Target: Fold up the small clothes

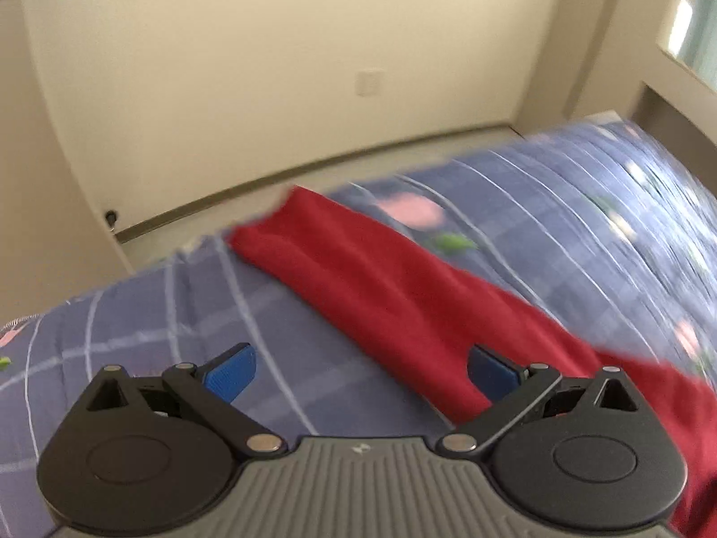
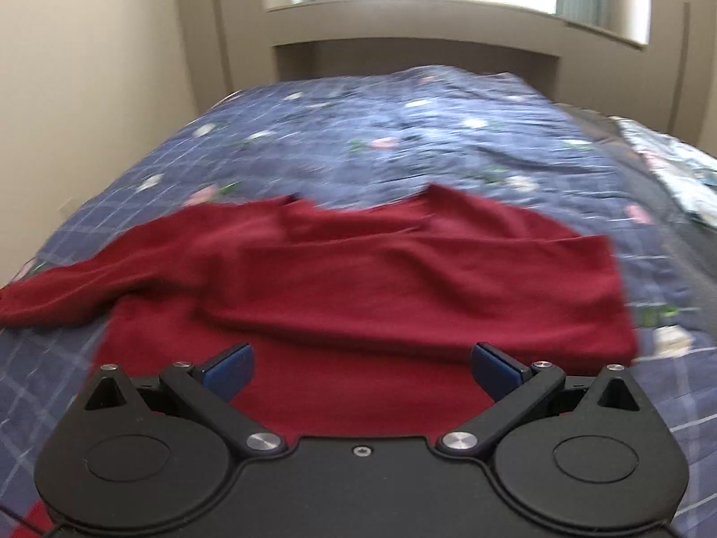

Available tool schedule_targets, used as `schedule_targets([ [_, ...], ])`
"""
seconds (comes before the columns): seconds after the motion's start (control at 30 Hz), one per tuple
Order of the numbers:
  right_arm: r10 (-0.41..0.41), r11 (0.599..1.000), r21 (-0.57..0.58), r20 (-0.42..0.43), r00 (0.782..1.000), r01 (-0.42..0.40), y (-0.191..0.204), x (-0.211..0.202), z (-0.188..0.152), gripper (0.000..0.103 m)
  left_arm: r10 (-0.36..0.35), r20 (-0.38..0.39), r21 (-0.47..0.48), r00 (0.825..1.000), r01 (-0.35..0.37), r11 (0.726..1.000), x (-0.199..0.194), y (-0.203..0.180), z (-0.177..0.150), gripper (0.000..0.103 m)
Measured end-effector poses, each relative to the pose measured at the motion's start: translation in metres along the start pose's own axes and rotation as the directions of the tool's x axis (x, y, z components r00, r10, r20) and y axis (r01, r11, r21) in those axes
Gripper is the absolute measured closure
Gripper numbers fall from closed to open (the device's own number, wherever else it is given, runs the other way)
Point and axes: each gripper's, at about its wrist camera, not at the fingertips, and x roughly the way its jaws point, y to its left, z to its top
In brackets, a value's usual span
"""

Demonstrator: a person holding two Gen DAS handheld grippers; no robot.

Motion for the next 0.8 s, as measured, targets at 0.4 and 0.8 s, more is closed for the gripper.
schedule_targets([
  [0.4,0.035,0.997,-0.065,-0.058,0.998,-0.039,0.056,0.003,-0.014,0.001,-0.105,0.051,-0.278,0.993,0.115,0.954,0.048,0.08,0.037,0.061],
  [0.8,0.016,0.999,-0.027,-0.054,0.998,-0.017,0.045,-0.004,-0.017,0.001,-0.165,0.193,-0.23,0.967,0.208,0.951,0.006,0.065,0.047,0.101],
])
